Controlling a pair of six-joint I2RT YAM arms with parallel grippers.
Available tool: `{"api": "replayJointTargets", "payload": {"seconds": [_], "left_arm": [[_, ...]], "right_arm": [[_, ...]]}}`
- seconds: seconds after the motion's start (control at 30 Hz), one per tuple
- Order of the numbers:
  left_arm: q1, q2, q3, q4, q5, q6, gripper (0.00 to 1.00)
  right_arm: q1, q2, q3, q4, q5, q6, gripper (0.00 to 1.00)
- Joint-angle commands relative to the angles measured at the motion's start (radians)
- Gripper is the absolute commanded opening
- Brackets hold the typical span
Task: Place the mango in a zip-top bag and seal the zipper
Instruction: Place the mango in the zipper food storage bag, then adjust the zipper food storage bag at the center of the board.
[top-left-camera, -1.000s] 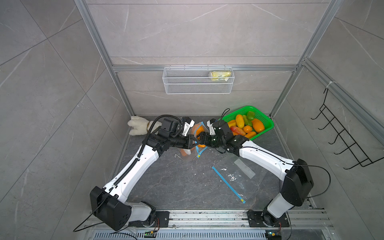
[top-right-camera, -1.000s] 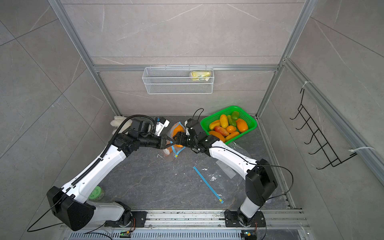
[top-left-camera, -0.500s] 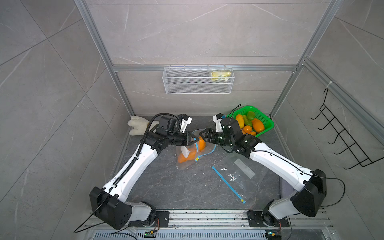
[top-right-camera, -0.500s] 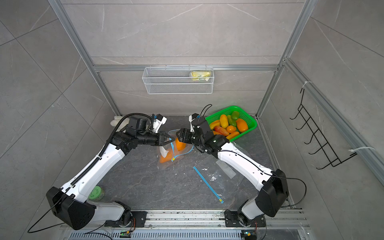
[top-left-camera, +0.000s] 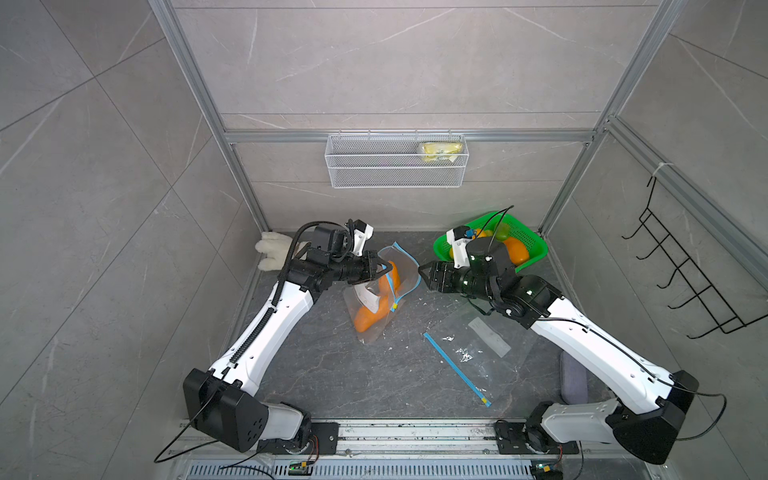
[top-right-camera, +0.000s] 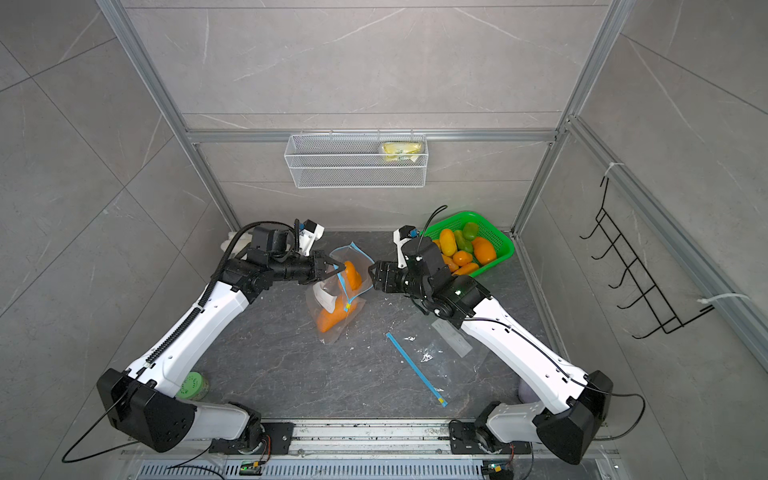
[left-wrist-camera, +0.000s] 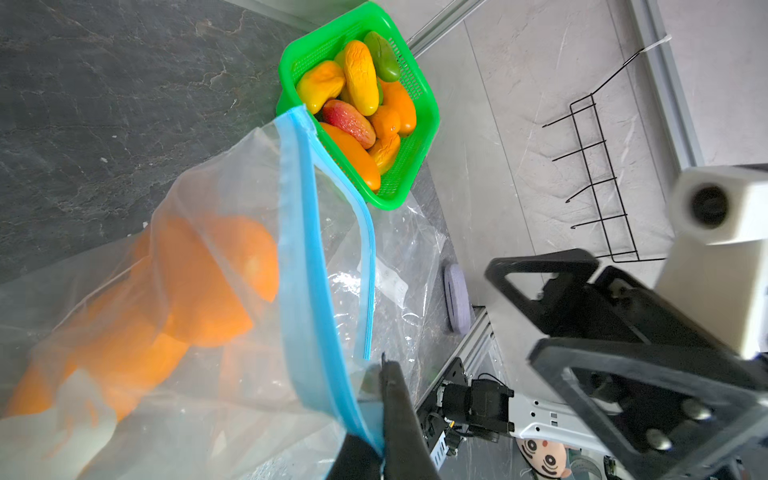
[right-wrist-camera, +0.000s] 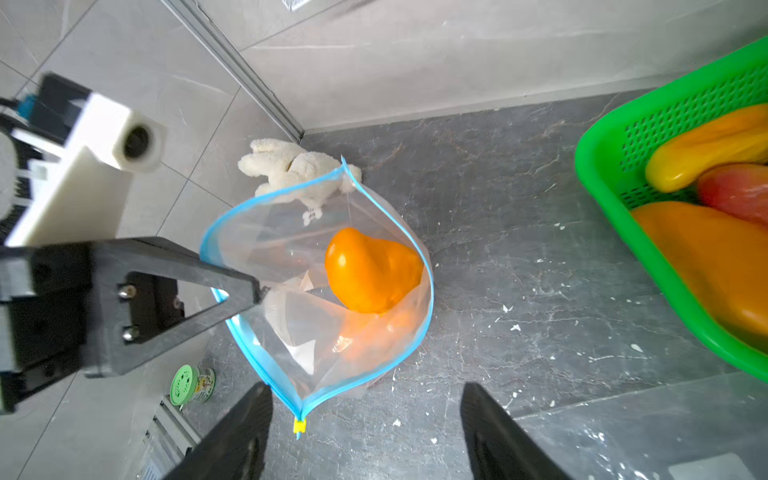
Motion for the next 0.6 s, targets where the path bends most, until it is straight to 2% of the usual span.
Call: {"api": "replayJointTargets", "payload": {"seconds": [0.0,0.13,0.33,0.43,0.57], "left_arm": [[0.001,-0.042,-0.002,0.090,0.033,-0.029,0.01],[0.001,-0.047,-0.022,0.109,0.048,-0.038,0.01],[0.002,-0.036,-0.035,0.112,0.033,-0.040,0.01],[0.002,-0.021,-0.050,0.112,0.017,-0.046,0.01],[0.002,-0.005,-0.063,0.106,-0.013,-0.046,0.01]], "right_arm": [[0.005,0.043,-0.063,0.085,-0.115,0.016,0.73],[0.005,0.091,-0.086,0.168,-0.171,0.054,0.71],[0.005,0.161,-0.061,0.226,-0.219,0.073,0.58],[0.005,0.172,-0.056,0.237,-0.222,0.072,0.44],[0.005,0.166,-0.056,0.233,-0.208,0.056,0.20]]}}
